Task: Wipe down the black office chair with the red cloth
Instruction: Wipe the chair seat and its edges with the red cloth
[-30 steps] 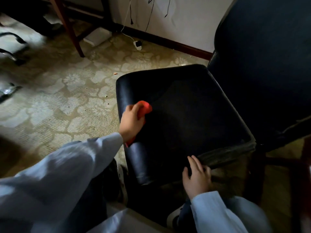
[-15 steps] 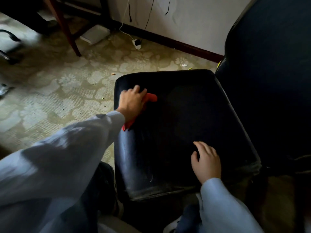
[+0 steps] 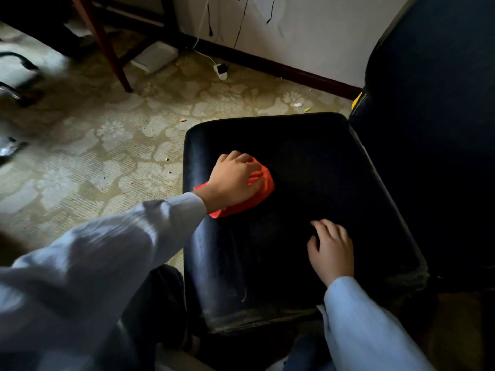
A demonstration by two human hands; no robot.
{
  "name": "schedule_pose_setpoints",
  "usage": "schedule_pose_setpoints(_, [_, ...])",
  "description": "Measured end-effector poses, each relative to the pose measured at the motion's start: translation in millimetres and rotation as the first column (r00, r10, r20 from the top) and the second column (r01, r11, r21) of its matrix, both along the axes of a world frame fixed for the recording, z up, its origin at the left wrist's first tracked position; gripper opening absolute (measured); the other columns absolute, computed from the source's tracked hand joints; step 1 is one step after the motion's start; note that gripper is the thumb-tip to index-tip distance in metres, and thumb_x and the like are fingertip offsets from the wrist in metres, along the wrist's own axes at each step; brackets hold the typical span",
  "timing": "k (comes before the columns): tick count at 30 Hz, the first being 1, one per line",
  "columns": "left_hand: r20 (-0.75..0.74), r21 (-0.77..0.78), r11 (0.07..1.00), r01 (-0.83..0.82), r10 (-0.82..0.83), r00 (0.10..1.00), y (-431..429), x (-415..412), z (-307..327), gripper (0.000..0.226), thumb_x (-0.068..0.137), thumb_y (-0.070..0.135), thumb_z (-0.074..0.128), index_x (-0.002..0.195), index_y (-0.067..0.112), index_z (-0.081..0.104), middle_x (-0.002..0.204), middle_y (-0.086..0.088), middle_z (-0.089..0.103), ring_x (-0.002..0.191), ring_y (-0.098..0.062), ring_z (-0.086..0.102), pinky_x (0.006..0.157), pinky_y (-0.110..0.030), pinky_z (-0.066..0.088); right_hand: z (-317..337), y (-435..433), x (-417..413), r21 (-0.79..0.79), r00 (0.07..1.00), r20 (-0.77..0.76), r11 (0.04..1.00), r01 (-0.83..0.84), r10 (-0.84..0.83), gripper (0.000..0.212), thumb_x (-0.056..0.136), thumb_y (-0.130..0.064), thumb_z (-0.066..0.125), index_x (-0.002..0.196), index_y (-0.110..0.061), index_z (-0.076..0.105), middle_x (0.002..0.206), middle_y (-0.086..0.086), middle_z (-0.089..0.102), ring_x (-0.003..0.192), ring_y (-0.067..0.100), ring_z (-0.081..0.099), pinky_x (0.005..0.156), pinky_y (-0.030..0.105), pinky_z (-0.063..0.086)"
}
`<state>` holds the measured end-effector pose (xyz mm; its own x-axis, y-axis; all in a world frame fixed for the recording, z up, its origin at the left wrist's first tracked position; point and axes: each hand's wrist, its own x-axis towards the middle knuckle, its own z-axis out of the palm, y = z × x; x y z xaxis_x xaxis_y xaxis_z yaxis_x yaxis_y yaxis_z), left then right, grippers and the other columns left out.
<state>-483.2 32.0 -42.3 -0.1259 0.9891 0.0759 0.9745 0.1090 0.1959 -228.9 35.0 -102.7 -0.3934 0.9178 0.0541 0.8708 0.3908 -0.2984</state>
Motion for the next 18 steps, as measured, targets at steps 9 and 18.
schedule_pose_setpoints(9, [-0.070,-0.176,0.983,-0.059,0.048,0.996,-13,14,-59,0.064,0.092,0.059,0.036,0.148,0.033,0.020,0.157,0.004,0.016,0.145,-0.025,0.011,0.114,-0.051,0.010,-14,-8,-2,0.116,0.998,-0.044,0.992,0.056,-0.052,0.044,0.082,-0.025,0.035,0.108,-0.009,0.067,0.110,0.008,0.065,0.102,0.032,0.057,0.085,0.049,0.046])
schedule_pose_setpoints(18, [0.084,-0.097,0.961,-0.258,0.266,0.960,20,-26,-65,0.054,0.096,0.043,0.036,0.147,0.031,0.025,0.156,0.004,0.022,0.144,-0.023,0.014,0.114,-0.042,0.016,-12,-13,-7,0.113,0.996,-0.046,0.990,0.086,-0.082,0.045,0.081,-0.024,0.033,0.108,-0.011,0.067,0.110,0.007,0.066,0.102,0.031,0.059,0.087,0.046,0.047])
